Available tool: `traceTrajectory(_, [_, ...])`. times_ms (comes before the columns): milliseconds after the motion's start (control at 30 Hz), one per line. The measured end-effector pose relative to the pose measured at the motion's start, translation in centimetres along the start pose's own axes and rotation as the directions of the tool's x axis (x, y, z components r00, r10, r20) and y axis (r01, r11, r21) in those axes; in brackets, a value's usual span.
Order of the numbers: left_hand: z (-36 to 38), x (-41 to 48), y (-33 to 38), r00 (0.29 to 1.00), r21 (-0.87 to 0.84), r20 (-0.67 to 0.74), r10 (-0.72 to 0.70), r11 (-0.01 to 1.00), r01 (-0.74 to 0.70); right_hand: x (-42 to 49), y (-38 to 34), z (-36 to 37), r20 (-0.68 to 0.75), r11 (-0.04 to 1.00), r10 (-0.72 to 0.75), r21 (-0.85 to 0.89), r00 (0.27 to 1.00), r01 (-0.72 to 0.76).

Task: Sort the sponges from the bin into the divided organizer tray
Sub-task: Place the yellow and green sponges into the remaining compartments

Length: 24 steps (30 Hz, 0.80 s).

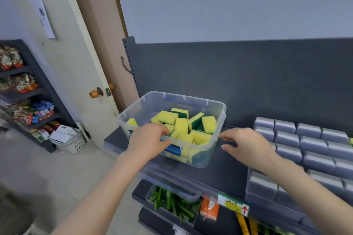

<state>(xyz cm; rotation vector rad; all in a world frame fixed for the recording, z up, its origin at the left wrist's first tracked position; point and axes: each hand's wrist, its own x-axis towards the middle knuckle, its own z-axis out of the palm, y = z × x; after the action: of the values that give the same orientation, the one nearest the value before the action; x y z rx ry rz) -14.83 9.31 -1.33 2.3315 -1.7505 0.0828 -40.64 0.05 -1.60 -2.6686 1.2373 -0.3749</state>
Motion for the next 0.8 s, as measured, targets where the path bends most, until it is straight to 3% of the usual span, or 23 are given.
traceTrajectory(200, [1.3,2.5,-2.0,1.0,-0.068,0.021,-0.012,0.998,0.014,4.5,-0.4,1.1,0.013,1.0,-0.001,-0.024,1.0,0.002])
traceTrajectory(800, [3.6,16.3,-8.7,0.988,-0.023,0.148,-0.033,0.999,0.036,21.6,-0.2,6.1,0.066,0.997,-0.075,-0.009,0.995,0.075])
